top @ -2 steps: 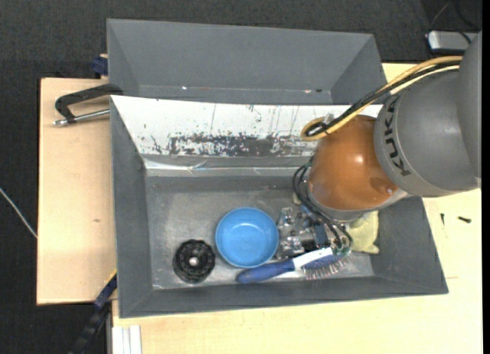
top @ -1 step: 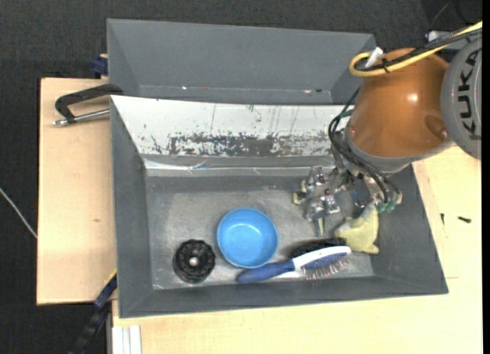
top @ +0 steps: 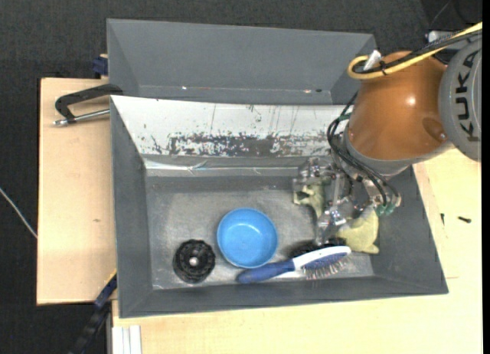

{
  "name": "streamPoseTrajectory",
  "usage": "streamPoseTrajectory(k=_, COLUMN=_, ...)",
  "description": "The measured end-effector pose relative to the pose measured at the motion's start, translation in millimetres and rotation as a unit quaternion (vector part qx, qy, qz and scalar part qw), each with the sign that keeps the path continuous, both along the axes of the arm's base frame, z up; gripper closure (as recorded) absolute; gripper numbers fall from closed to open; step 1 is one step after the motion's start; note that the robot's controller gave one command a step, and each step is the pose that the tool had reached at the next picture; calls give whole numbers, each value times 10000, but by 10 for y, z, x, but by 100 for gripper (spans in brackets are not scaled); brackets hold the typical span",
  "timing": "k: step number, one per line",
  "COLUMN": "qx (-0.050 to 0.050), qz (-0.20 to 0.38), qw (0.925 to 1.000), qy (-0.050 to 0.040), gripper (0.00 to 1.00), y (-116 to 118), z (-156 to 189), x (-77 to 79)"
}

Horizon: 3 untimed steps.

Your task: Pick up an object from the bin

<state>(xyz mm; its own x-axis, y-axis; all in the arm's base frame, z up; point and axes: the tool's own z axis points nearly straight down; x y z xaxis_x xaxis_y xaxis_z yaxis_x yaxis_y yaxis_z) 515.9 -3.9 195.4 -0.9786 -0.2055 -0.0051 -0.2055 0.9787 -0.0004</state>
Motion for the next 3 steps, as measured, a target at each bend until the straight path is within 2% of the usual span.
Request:
streamPoseTrajectory(k=1, qx=-6, qz=871, qw=9962, qy=18, gripper=0, y=-700, z=-1256, x=-70)
streamPoseTrajectory(k=2, qx=-4, qz=886, qw=9961, qy=-7, gripper=100, y=-680, z=-1231, x=-52)
streamPoseTrajectory(k=3, qx=-22, qz=1113, qw=9938, qy=-44, gripper=100, y=-812, z=13, x=109)
